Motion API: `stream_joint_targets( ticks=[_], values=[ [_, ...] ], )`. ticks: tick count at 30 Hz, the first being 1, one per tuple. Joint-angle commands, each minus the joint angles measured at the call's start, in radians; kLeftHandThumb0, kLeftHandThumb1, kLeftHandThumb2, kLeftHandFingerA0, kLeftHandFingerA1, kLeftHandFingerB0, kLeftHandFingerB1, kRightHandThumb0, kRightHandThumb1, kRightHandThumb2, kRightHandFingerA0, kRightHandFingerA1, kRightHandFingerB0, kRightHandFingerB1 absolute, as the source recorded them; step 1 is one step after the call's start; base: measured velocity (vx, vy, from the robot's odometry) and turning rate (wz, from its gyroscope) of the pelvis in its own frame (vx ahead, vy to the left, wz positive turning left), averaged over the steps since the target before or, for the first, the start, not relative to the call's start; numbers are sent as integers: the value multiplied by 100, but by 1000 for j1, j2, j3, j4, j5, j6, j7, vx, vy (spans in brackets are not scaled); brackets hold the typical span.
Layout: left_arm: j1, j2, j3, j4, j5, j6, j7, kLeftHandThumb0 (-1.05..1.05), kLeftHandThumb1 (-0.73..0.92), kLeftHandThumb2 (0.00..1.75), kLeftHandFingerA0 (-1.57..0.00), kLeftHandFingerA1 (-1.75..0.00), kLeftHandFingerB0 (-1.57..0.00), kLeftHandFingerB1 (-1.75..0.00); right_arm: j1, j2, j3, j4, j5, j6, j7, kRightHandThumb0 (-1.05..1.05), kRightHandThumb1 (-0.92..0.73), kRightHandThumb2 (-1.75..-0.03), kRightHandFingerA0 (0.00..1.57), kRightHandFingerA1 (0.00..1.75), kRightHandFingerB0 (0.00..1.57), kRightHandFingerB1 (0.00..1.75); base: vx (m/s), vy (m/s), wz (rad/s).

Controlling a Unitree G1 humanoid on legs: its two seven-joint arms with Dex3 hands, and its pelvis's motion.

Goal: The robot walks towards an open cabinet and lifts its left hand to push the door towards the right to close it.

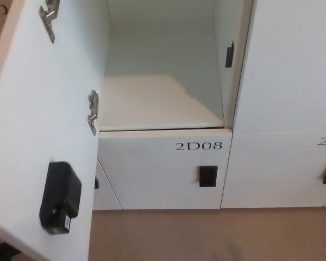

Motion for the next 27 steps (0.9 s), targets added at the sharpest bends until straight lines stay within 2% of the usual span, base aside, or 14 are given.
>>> stream_joint_targets(
  ticks=[1, 9, 10, 11, 13, 14, 16, 27],
  values=[
    [7, 27, -6, 12, 23, -27, 5, -28, 58, 57, -82, -53, -62, -47, 2, -2, 12, 4, -15, 16, -19, -39, -69, -60, 64, 49, 50, 45, 159, -39, -3],
    [-14, 28, -10, 23, 29, -28, 3, -28, 58, 57, -83, -54, -64, -48, -3, -7, 16, 8, -19, 5, -15, -41, -69, -60, 62, 49, 50, 46, 170, 85, -11],
    [-16, 29, -11, 26, 30, -29, 2, -30, 57, 56, -83, -53, -63, -48, -3, -7, 19, 8, -23, 5, -18, -39, -53, -94, 59, 65, 41, 57, 135, 394, -4],
    [-17, 30, -12, 29, 30, -31, 0, -30, 57, 56, -83, -53, -63, -48, -2, -8, 21, 8, -26, 6, -21, -39, -53, -94, 59, 65, 41, 57, 132, 367, 24],
    [-17, 31, -16, 22, 33, -28, 2, -30, 57, 56, -84, -53, -64, -48, -4, -7, 21, 12, -21, 8, -22, -38, -52, -93, 57, 65, 41, 57, 127, 328, 15],
    [-16, 31, -17, 22, 35, -32, 2, -31, 56, 56, -84, -53, -65, -48, -2, -6, 22, 9, -22, 8, -24, -41, -67, -59, 61, 49, 52, 46, 123, 317, 20],
    [-15, 32, -21, 22, 39, -35, 5, -32, 57, 56, -85, -52, -66, -47, 5, -6, 25, 1, -24, 10, -26, -41, -67, -59, 62, 49, 51, 45, 123, 298, -1],
    [-26, 36, -24, 35, 40, -38, 2, -31, 57, 56, -84, -52, -64, -47, 13, -4, 25, -11, -16, 13, -22, -39, -68, -59, 65, 49, 53, 45, 14, -15, 1]
  ],
)
